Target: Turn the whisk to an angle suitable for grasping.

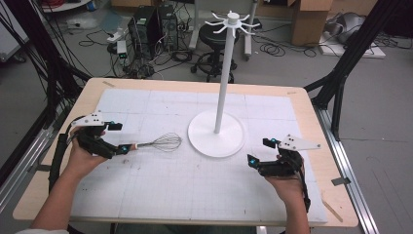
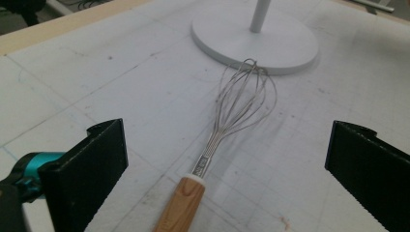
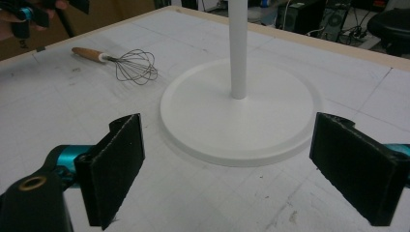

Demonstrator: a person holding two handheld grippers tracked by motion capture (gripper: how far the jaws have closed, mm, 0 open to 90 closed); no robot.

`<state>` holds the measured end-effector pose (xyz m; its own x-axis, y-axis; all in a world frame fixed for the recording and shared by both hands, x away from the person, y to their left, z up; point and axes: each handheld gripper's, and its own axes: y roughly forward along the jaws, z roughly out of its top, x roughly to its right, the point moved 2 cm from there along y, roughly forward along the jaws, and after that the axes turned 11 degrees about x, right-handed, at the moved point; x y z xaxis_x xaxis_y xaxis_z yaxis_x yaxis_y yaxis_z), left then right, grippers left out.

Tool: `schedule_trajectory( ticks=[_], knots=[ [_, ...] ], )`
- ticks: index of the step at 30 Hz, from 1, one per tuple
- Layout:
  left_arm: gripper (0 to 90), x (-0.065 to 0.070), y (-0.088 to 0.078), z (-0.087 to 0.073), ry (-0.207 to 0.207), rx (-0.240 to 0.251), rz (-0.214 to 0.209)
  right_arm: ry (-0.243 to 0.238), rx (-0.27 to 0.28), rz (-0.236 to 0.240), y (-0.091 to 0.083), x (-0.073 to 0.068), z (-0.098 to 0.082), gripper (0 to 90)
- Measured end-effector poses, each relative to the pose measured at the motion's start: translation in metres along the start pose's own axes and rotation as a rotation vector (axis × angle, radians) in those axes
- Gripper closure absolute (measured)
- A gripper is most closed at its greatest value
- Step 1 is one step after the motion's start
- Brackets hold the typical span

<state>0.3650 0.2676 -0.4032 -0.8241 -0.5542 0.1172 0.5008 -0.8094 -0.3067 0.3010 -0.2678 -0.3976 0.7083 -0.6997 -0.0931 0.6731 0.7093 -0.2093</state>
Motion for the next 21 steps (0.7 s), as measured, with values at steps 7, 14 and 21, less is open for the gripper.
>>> schedule_trajectory(
  ticks=[7, 14, 21],
  knots=[
    [2.0, -0.006, 0.009, -0.009, 0.012, -0.090, 0.007, -0.001, 0.004, 0.000, 0.000, 0.001, 0.000, 11.1],
    [2.0, -0.012, 0.020, -0.020, 0.011, -0.176, 0.020, 0.000, -0.003, -0.002, 0.001, 0.000, -0.001, 11.0],
    [2.0, -0.020, 0.028, -0.028, 0.008, -0.246, 0.034, -0.004, -0.014, -0.001, 0.003, 0.000, -0.002, 11.1]
  ],
)
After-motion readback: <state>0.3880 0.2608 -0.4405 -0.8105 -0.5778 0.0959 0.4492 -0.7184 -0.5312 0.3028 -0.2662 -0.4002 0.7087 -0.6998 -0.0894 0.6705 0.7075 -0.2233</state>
